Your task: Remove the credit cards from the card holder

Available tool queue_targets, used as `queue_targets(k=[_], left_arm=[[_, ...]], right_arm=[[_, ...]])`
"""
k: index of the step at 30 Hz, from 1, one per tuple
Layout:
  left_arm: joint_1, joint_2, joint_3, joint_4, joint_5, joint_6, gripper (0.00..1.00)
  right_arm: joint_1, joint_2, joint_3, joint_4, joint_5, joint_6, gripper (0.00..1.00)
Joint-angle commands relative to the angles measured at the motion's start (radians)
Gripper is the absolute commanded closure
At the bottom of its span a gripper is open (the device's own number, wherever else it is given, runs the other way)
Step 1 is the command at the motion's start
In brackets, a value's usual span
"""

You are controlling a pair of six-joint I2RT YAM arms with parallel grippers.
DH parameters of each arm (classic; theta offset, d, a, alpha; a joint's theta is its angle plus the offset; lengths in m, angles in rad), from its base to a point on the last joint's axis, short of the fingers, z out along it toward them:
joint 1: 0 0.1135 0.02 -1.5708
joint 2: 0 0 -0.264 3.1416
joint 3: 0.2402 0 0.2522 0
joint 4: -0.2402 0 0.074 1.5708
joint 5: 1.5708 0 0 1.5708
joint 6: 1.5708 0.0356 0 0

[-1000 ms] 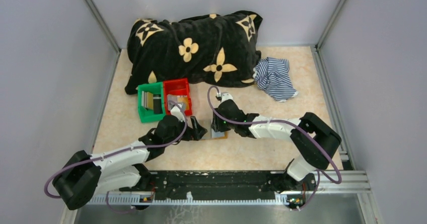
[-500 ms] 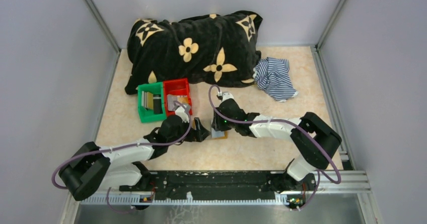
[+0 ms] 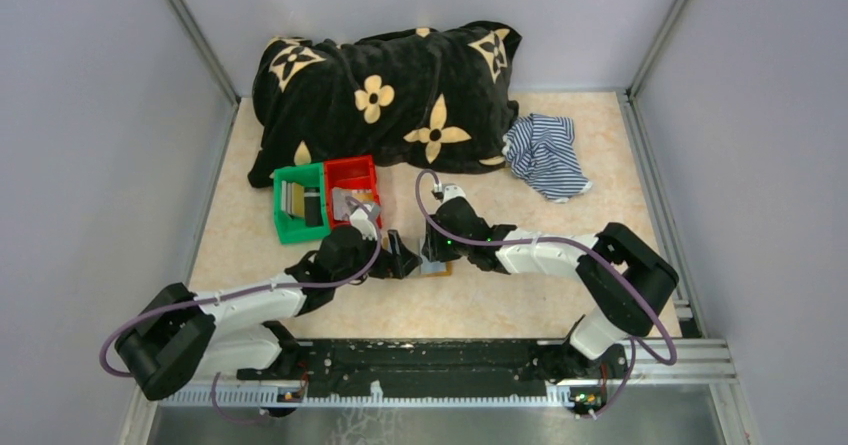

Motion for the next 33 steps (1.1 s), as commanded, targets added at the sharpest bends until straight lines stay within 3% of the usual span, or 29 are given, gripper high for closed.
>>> queue_targets(k=[1, 33], left_arm=[[-0.015, 0.011, 0.037, 0.043, 0.025, -0.011, 0.07], [-0.058, 0.121, 0.151, 0.1, 0.092, 0.006, 0.07]], right_arm=[[-0.011, -0.049, -0.007, 0.04, 0.007, 0.006, 0.67], [-0.041, -0.152, -0.049, 0.028, 0.018, 0.001, 0.69]])
